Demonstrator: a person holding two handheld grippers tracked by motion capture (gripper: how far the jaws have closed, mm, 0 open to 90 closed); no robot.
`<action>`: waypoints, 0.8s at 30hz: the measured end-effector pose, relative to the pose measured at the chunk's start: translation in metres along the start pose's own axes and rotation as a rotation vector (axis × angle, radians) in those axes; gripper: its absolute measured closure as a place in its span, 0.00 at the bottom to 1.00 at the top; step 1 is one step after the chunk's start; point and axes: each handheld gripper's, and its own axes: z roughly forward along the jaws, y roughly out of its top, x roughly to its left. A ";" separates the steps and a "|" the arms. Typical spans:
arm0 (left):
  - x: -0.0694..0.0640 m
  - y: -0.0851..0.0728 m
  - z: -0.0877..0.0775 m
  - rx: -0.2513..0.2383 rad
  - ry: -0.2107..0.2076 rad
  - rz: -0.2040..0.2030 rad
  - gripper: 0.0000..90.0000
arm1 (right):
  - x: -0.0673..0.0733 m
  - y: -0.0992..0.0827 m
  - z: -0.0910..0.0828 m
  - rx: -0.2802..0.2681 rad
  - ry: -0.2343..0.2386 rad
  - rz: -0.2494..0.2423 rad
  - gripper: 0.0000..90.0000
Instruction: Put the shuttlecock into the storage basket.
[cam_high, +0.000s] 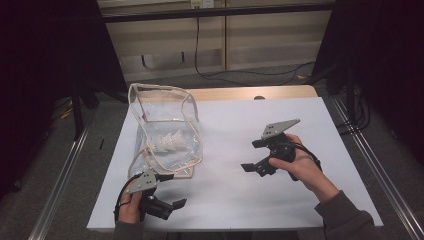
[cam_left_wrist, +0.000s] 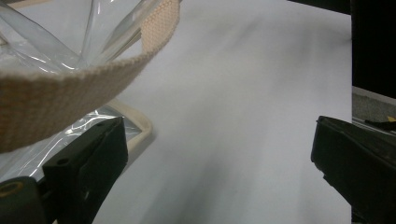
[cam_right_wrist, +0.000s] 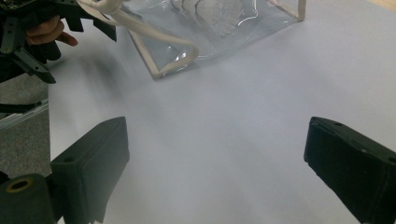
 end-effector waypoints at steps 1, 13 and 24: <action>0.000 0.000 0.000 -0.002 0.000 0.000 0.04 | 0.000 -0.001 -0.001 -0.003 0.000 0.007 0.07; 0.000 0.000 0.000 0.004 0.003 0.002 0.04 | -0.006 -0.022 -0.010 -0.014 -0.017 0.027 0.07; 0.000 0.000 0.000 0.002 0.003 0.000 0.04 | -0.012 -0.040 -0.016 -0.025 -0.024 0.050 0.07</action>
